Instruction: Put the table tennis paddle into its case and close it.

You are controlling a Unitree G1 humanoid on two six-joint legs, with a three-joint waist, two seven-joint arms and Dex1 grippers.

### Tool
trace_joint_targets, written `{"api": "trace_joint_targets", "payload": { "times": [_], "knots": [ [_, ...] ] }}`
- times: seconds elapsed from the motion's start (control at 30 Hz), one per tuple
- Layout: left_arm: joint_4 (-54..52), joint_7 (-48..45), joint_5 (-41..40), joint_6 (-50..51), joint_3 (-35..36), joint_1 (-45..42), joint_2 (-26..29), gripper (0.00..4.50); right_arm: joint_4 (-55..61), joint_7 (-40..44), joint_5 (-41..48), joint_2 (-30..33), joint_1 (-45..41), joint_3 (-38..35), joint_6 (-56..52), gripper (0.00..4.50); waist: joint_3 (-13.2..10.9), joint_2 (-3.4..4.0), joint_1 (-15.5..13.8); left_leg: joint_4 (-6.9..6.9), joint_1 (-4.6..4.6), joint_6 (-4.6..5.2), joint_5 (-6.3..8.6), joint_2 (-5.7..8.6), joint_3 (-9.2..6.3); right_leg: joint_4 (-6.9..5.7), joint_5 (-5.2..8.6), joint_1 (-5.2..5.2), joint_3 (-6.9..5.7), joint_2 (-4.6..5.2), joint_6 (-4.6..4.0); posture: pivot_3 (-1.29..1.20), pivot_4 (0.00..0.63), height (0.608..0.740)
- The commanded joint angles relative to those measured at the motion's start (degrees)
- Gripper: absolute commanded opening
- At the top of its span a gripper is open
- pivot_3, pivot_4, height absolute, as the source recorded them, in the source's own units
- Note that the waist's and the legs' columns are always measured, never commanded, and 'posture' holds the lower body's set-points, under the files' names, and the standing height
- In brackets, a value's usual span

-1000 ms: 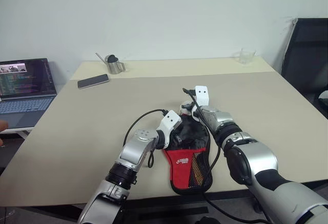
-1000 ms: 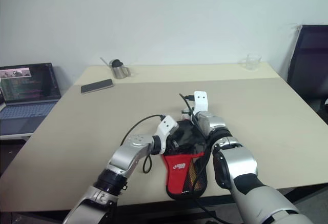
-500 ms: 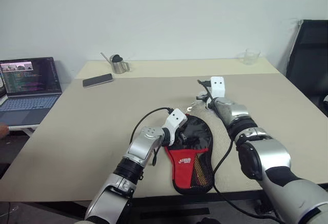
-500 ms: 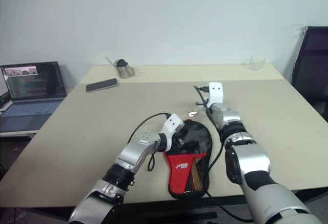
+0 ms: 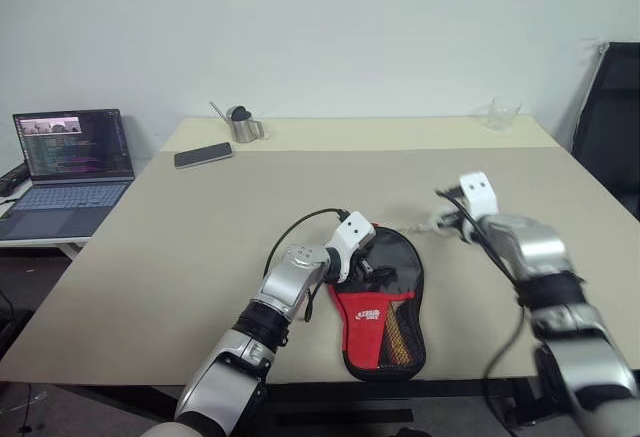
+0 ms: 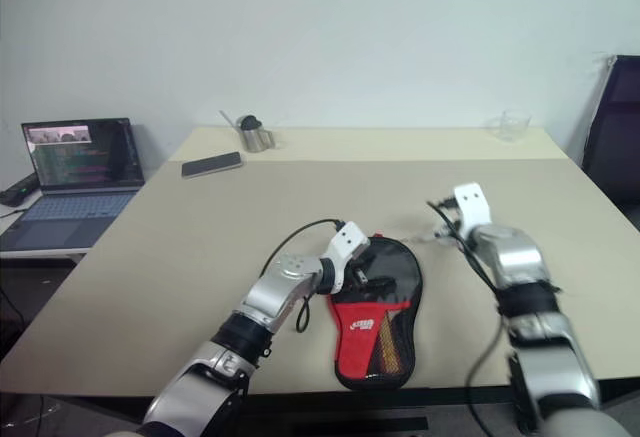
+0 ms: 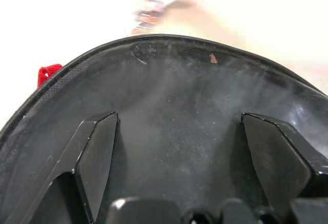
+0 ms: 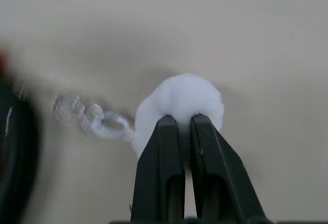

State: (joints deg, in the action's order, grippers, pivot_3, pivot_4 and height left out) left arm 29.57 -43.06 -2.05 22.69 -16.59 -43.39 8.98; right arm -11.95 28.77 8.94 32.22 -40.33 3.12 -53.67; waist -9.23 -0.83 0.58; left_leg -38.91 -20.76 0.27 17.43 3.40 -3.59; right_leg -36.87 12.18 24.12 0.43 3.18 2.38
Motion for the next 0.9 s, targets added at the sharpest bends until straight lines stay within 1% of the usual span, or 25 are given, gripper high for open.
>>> {"api": "trace_joint_targets", "payload": {
  "times": [0.03, 0.1, 0.23, 0.5, 0.73, 0.8, 0.9],
  "knots": [
    [4.9, -0.2, 1.9, 0.6, -1.4, 1.0, -0.2, 4.23, 12.9, 7.4, 3.0, 6.3, 2.3, 2.1, -5.0, 0.01, 0.0, 0.05, 0.1, 0.01, 0.02, 0.0, 0.0, -0.01, 0.01, -0.01, 0.01, -0.02, 0.0, -0.01, 0.01, 0.0, 0.15, 0.74],
    [5.8, -0.4, 2.2, 0.1, -1.4, 0.5, -0.4, 4.23, 17.4, 11.5, 5.0, 9.5, 3.9, 2.8, -5.9, 0.01, 0.0, 0.05, 0.0, 0.01, 0.09, -0.01, 0.0, -0.06, -0.02, -0.01, 0.16, -0.07, -0.06, -0.03, 0.26, 0.0, 0.15, 0.74],
    [7.5, -0.9, 2.6, -0.8, -1.7, -0.4, -0.8, 4.23, 21.9, 17.5, 6.2, 15.4, 5.7, 4.5, -4.0, 0.01, 0.0, 0.02, -0.2, -0.02, 0.08, -0.01, -0.01, -0.01, -0.04, 0.01, 0.22, -0.11, -0.17, -0.05, 0.35, 0.0, 0.15, 0.74],
    [9.6, -1.4, 3.4, -2.0, -2.3, -1.5, -1.6, 4.23, 29.2, 30.6, 4.8, 27.5, 13.6, 9.0, 9.1, 0.01, 0.0, -0.04, -0.7, -0.02, -0.02, -0.03, 0.0, 0.02, -0.16, 0.13, 0.28, -0.11, -0.22, -0.01, 0.45, 0.0, 0.15, 0.74],
    [11.9, -1.1, 5.1, -2.5, -3.3, -2.4, -1.8, 4.23, 32.8, 40.3, 8.3, 33.0, 20.3, 7.0, 15.8, 0.01, 0.0, -0.11, -0.7, -0.02, 0.01, -0.04, 0.0, 0.01, -0.26, 0.17, 0.3, -0.23, -0.33, 0.02, 0.49, 0.0, 0.15, 0.74],
    [12.8, -0.6, 5.4, -2.3, -3.3, -2.8, -1.9, 4.23, 33.9, 42.4, 9.9, 33.8, 21.9, 6.1, 16.2, 0.01, 0.0, -0.1, -0.8, -0.02, 0.08, -0.04, 0.0, 0.01, -0.36, 0.29, 0.31, -0.39, -0.57, 0.04, 0.5, 0.0, 0.15, 0.74],
    [14.1, -0.1, 6.0, -2.4, -3.4, -3.4, -2.0, 4.23, 36.0, 45.5, 12.2, 35.1, 24.3, 5.1, 16.6, 0.01, 0.0, -0.06, -0.8, -0.02, 0.12, -0.04, 0.0, -0.1, -0.71, 0.82, 0.29, -0.82, -1.06, 0.08, 0.51, 0.0, 0.15, 0.74]
  ]
}}
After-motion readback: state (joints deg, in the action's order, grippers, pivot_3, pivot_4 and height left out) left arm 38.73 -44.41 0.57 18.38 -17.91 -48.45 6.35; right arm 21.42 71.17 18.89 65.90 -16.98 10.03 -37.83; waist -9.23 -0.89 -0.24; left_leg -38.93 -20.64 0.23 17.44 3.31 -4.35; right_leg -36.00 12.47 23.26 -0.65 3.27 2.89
